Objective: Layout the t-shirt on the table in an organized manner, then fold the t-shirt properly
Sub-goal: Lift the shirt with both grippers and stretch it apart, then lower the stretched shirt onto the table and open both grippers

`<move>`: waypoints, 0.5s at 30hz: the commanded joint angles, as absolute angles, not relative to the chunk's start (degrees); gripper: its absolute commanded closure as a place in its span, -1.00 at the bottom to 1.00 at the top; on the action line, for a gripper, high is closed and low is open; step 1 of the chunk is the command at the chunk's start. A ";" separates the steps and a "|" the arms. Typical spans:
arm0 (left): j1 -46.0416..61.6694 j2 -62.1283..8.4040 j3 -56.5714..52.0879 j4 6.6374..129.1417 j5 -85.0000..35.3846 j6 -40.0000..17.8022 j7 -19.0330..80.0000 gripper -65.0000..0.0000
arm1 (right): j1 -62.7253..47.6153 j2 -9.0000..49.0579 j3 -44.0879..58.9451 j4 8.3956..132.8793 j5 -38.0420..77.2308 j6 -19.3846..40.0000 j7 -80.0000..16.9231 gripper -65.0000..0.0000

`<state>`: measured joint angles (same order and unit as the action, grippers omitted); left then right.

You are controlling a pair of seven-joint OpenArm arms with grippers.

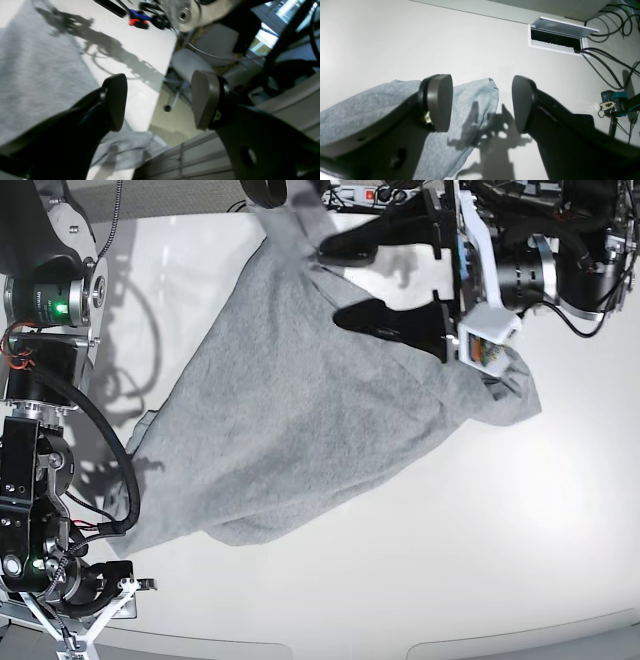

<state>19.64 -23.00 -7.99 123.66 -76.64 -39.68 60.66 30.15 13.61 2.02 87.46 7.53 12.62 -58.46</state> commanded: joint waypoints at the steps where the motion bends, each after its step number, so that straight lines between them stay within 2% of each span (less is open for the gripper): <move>1: 18.94 -23.35 -10.31 124.53 -78.11 -40.00 59.35 -0.27 | 32.08 14.15 2.28 88.33 9.50 13.93 -57.36 -0.20; 4: 17.43 -23.51 -18.70 124.51 -74.72 -40.00 58.65 -0.27 | 31.81 14.13 2.28 88.33 17.39 19.05 -59.99 -0.20; 9: 17.15 -26.87 -27.97 123.42 -59.44 -30.55 51.24 -0.27 | 27.99 13.32 2.22 88.33 32.23 28.58 -64.86 -0.20; 12: 17.10 -30.28 -28.16 120.40 -55.29 -30.20 49.69 -0.27 | 24.23 11.77 2.11 88.33 39.86 34.04 -68.20 -0.17; 15: 17.08 -33.36 -28.16 116.75 -51.46 -30.87 46.19 -0.27 | 19.27 10.92 2.11 88.40 47.64 40.00 -70.35 -0.05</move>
<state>17.50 -32.40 -27.73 116.05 -50.46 -30.70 47.29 17.65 10.26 1.76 87.46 47.53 39.72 -71.26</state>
